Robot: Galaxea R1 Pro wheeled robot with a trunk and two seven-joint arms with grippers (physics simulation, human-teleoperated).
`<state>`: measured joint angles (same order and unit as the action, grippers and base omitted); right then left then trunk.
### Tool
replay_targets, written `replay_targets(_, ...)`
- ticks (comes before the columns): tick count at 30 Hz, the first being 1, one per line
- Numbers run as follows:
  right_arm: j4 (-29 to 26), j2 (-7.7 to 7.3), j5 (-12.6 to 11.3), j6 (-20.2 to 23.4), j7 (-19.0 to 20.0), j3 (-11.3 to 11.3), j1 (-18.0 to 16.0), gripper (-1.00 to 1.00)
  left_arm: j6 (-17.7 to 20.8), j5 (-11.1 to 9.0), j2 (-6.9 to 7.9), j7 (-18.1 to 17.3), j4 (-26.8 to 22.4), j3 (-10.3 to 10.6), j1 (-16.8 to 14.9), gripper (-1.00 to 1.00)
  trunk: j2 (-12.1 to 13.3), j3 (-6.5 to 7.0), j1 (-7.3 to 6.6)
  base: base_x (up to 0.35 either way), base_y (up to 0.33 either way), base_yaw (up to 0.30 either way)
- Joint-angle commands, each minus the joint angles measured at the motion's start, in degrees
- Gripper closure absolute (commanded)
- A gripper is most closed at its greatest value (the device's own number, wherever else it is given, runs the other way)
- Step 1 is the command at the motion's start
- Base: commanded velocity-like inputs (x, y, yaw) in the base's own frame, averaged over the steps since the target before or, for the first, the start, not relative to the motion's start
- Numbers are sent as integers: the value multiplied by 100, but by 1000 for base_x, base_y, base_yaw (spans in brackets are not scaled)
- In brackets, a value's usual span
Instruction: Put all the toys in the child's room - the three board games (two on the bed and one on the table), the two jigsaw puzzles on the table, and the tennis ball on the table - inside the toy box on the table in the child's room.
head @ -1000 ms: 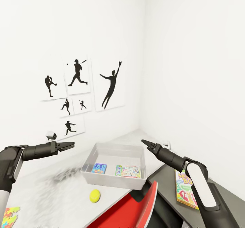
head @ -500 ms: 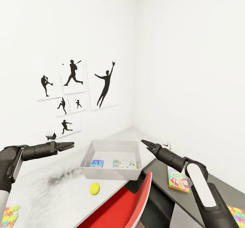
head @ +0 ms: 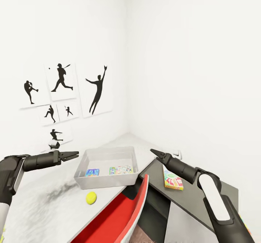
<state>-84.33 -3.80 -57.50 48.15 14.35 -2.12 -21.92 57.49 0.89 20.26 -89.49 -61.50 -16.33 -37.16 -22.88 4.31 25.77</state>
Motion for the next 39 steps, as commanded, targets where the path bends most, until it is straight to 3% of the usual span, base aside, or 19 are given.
replay_targets(1, 4, 2, 28, 27, 35, -7, -4, -100, 61, 14, 4, -25, -2, -4, 0, -100, -4, -3, 1, -69, 21, -277)
replay_targets(39, 201, 3, 28, -24, 46, -14, -4, -100, 61, 9, 11, -25, -2, -5, -2, -100, -4, -3, 1, -4, 1, -277)
